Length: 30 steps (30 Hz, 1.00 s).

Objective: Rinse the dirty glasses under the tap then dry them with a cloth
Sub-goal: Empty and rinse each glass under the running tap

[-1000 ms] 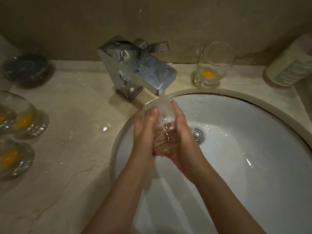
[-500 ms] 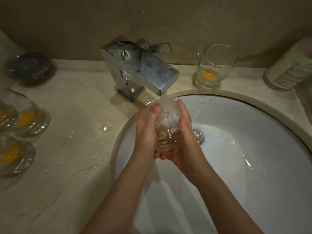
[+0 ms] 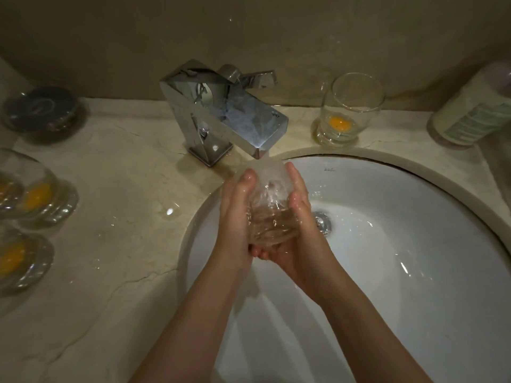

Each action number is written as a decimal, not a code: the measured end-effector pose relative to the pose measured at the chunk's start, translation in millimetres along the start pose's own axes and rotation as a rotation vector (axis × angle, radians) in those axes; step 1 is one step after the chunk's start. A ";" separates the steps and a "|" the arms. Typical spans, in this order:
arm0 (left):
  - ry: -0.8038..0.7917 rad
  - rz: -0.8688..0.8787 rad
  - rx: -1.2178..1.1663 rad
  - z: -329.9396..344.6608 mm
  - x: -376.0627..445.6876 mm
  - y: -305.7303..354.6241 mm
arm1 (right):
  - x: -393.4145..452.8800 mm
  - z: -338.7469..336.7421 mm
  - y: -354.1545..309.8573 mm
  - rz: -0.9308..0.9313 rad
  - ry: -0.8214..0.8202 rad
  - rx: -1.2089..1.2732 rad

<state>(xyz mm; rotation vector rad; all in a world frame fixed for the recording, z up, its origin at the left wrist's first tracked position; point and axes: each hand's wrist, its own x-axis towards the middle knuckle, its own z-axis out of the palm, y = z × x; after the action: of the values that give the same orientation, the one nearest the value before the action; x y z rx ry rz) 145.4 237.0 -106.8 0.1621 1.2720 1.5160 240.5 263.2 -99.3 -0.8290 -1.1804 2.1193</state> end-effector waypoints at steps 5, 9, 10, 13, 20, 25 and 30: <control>0.093 0.393 0.297 3.7 2.3 2.6 | -0.6 -0.8 -5.9 -0.097 0.065 -0.452; 0.082 0.479 0.429 3.0 2.2 3.5 | -2.7 2.3 -6.8 -0.179 0.089 -0.524; 0.068 0.403 0.365 2.9 2.3 4.6 | -1.5 2.8 -5.8 -0.152 0.071 -0.415; 0.003 0.095 0.052 1.0 3.5 6.5 | 0.9 2.6 -4.0 -0.020 -0.016 0.016; 0.135 0.363 0.293 5.6 1.8 6.0 | 2.5 1.6 -5.7 -0.065 0.053 -0.270; 0.106 0.360 0.364 4.0 0.2 6.8 | 0.9 0.4 -5.0 -0.076 0.075 -0.369; 0.060 0.169 0.084 6.8 1.0 5.7 | 4.4 -0.8 -1.4 0.118 -0.003 0.105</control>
<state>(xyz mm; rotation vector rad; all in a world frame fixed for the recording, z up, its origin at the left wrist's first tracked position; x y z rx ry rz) 146.0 242.9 -100.1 0.2867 1.3997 1.6211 238.5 267.5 -99.5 -0.8671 -1.0344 2.2571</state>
